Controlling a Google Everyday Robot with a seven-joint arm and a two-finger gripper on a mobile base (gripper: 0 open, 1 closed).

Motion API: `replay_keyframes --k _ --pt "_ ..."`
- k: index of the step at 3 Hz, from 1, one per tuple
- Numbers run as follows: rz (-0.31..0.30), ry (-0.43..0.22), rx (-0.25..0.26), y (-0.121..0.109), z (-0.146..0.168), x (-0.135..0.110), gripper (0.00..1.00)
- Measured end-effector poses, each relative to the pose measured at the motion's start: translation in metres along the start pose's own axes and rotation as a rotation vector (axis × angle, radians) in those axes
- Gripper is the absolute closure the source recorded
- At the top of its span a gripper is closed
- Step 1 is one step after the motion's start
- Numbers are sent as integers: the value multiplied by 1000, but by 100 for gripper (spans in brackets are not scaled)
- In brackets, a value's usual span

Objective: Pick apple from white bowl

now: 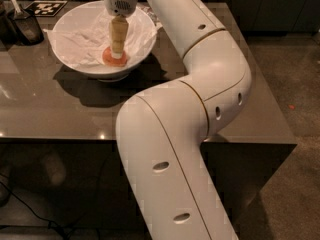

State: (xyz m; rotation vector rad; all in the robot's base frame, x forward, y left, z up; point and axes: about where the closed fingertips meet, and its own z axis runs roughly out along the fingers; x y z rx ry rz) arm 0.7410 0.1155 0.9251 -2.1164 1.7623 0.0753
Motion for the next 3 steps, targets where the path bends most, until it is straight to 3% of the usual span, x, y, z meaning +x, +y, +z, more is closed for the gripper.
replay_keyframes --k 3 --pt "39 -37 -36 -2 29 18 8"
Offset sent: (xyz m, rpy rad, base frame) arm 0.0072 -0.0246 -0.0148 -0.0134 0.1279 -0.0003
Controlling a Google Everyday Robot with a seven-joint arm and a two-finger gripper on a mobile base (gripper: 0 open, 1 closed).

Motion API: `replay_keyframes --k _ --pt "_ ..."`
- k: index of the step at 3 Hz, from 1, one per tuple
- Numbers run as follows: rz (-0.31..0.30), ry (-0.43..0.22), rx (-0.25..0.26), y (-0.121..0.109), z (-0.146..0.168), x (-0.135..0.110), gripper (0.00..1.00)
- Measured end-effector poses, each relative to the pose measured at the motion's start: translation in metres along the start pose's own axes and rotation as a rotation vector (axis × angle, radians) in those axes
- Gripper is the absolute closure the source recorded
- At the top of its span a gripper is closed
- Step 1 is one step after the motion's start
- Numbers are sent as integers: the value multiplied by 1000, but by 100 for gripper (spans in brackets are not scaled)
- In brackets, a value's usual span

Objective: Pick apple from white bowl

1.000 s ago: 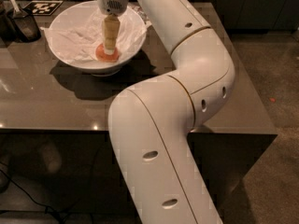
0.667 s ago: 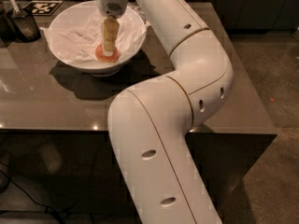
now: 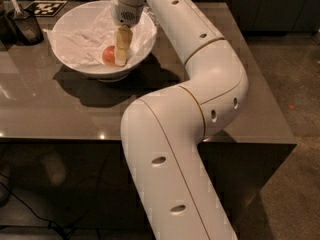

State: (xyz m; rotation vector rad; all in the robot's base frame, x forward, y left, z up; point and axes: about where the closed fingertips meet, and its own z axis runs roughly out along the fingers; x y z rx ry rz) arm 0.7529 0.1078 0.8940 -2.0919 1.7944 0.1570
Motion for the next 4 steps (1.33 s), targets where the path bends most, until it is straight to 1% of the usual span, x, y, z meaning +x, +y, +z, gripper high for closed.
replay_keyframes --k 1,3,4 --pt "18 -11 -15 0 8 7 9" --pt "39 -29 -29 4 5 10 13" --pt "45 -40 -31 5 5 12 11"
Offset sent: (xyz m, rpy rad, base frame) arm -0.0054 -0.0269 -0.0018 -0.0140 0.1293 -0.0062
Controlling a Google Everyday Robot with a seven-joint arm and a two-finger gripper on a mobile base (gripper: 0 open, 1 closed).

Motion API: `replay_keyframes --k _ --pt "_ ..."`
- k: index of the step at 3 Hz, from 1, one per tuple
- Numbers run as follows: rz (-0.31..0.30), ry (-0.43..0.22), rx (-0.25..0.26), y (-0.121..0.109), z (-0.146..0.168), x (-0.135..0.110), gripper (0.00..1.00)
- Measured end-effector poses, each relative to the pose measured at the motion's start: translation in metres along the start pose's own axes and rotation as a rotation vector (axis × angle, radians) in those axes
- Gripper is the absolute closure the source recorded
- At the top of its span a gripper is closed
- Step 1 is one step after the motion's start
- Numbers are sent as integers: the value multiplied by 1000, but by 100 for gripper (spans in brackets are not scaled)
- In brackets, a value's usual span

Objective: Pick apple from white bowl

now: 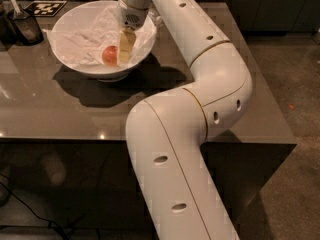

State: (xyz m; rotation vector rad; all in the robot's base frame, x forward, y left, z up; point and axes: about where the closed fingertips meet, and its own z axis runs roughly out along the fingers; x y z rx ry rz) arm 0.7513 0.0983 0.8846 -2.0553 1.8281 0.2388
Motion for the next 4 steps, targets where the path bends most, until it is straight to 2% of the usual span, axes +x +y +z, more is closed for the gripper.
replay_keyframes --k 1,2,3,4 --pt "-16 -16 -2 2 -5 -3 11" --pt "-57 -12 -6 5 -8 -11 6" --pt "-98 -14 13 -1 0 -25 0" --pt "-98 -14 13 -1 0 -25 0"
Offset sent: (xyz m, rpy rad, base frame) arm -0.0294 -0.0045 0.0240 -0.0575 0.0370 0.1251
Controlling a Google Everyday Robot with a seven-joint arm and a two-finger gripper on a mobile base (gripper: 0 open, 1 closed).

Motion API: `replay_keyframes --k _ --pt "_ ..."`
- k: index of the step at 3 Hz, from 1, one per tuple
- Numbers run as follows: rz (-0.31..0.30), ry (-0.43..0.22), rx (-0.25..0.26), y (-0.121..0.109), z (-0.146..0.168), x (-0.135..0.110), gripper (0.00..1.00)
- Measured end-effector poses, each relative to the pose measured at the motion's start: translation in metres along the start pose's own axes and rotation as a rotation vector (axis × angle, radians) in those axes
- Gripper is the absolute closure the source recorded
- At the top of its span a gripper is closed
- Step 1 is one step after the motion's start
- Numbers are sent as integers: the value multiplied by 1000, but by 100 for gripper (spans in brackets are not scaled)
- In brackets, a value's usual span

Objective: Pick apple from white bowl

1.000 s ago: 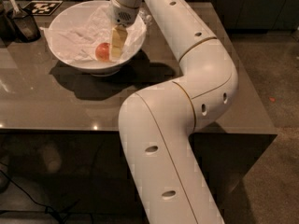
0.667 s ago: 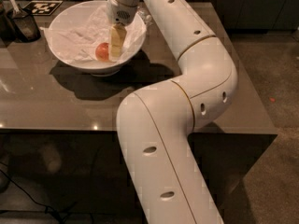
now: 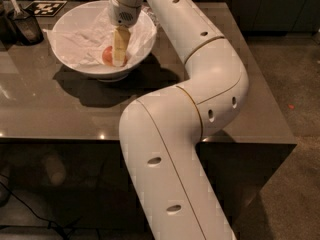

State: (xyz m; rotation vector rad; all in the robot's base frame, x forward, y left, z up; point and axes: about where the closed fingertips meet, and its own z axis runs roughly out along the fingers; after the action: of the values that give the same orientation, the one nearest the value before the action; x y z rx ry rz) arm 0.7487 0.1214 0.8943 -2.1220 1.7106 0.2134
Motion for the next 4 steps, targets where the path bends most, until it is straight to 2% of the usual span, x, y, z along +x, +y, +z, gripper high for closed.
replay_keyframes --k 2,3,4 --pt "0 0 0 0 0 0 9" --pt "0 0 0 0 0 0 9" --pt "-1 -14 7 -5 9 -1 22"
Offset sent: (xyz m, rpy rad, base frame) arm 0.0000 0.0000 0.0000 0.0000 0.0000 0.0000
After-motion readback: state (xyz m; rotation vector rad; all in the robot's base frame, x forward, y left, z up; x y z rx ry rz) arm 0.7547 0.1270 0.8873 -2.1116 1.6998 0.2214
